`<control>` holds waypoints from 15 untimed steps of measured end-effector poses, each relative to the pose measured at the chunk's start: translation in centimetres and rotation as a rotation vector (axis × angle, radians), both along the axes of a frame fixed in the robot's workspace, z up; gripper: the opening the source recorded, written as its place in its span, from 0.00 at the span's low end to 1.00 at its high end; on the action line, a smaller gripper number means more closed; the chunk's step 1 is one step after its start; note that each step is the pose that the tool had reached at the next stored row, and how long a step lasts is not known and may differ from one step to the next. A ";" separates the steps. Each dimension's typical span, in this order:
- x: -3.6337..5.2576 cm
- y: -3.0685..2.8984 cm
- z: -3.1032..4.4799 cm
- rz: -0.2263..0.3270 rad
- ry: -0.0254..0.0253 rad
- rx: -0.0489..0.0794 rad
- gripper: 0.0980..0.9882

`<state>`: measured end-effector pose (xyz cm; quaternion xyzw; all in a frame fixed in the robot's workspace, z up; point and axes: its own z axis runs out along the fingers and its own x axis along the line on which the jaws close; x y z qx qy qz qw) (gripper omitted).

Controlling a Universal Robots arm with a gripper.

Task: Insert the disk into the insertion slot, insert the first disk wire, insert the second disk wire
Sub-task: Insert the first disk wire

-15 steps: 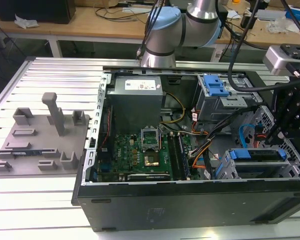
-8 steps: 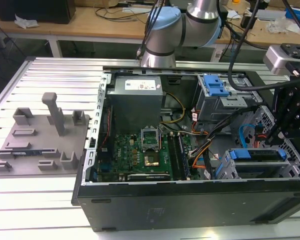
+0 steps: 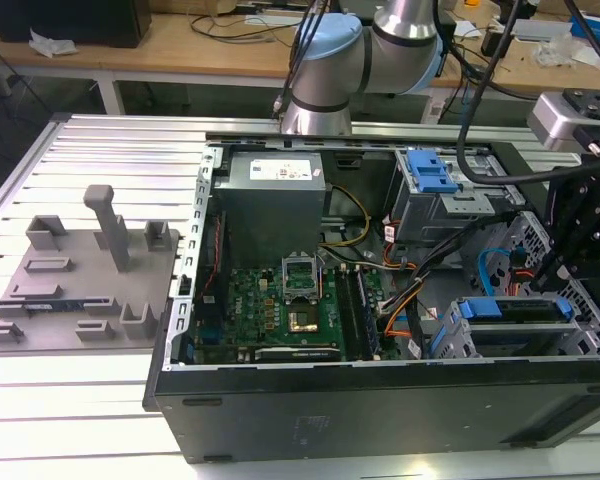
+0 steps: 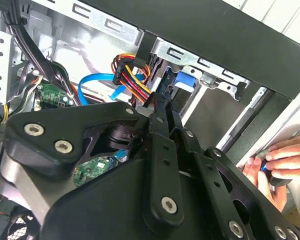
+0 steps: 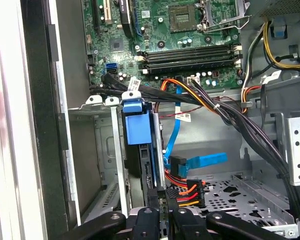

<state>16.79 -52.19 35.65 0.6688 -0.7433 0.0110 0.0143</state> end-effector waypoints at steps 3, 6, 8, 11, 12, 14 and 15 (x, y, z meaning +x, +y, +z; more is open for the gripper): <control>0.00 -0.15 -0.01 0.000 0.0000 0.000 0.08; -0.03 -0.29 -0.11 0.000 0.0000 0.000 0.08; -0.05 -0.29 -0.17 0.000 0.0000 0.000 0.08; -0.08 -0.29 -0.28 0.000 0.0000 0.000 0.08; -0.08 -0.30 -0.30 0.000 0.0000 0.000 0.08; -0.08 -0.32 -0.36 0.000 0.0000 0.000 0.08; -0.08 -0.34 -0.40 0.000 0.0000 0.000 0.08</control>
